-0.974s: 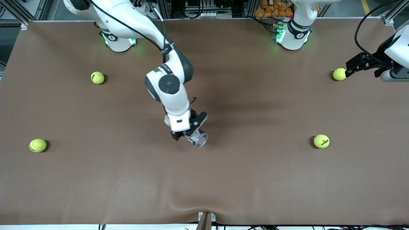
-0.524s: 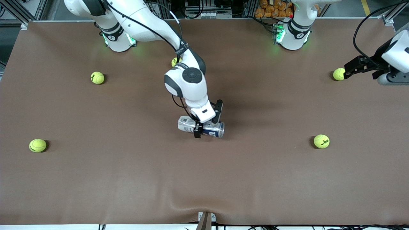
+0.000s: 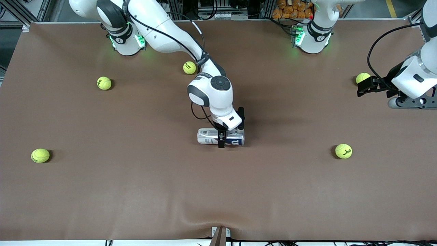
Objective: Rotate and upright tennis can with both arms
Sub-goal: 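Lift the can with the right gripper and carry it to mid-table, then lower the can onto the table while the left gripper reaches its lid end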
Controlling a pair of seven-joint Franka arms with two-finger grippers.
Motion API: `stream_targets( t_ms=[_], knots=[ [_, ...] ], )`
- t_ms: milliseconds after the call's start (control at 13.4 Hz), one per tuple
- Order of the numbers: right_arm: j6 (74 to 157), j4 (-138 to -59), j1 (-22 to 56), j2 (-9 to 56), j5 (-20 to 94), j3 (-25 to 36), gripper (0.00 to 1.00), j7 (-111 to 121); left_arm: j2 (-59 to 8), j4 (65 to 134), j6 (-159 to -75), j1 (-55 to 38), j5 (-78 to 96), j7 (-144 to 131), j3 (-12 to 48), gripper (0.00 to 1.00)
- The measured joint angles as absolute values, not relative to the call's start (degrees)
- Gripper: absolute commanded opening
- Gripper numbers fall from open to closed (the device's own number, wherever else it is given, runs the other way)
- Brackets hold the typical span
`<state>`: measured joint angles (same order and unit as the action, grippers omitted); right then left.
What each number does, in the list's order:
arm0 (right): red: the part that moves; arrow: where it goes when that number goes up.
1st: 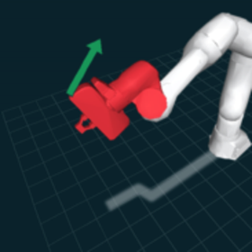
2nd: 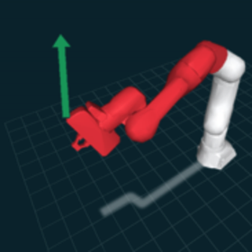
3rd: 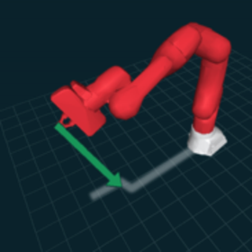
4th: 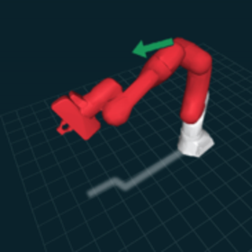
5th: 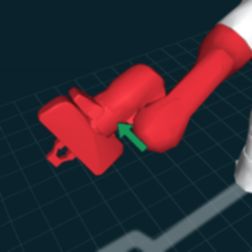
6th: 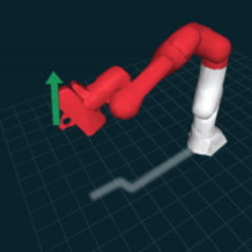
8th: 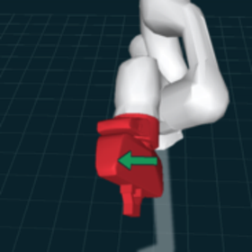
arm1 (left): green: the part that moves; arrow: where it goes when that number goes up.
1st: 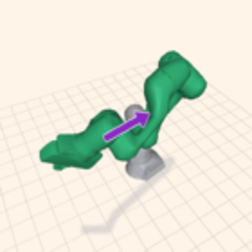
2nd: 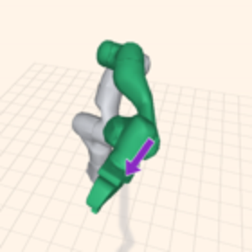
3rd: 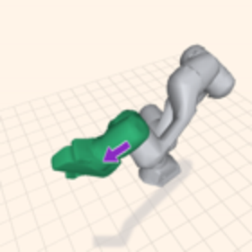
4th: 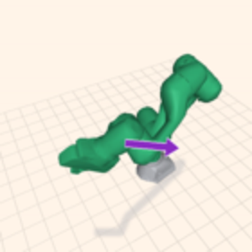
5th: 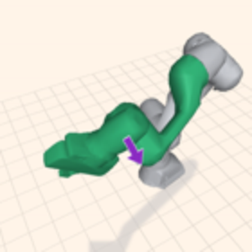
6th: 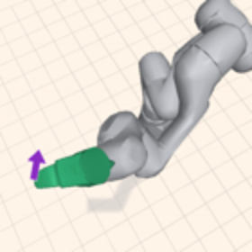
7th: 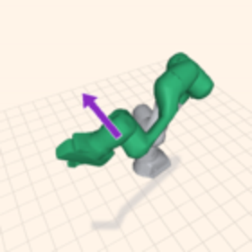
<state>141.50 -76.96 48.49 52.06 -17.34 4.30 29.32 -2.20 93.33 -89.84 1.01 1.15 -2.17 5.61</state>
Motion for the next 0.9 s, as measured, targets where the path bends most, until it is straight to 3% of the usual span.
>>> stream_targets(
  t_ms=[75,899],
  knots=[
    [141.5,-76.2,48.7,52.9,-17.8,4.3,1.00,29.3,-2.8,93.4,-90.2,1.0,2.5,-2.2,5.6,1.00],
    [142.8,-72.2,49.3,53.5,-18.0,4.3,1.00,29.4,-20.6,93.7,-95.0,2.4,30.0,-2.1,4.9,1.00]
  ],
)
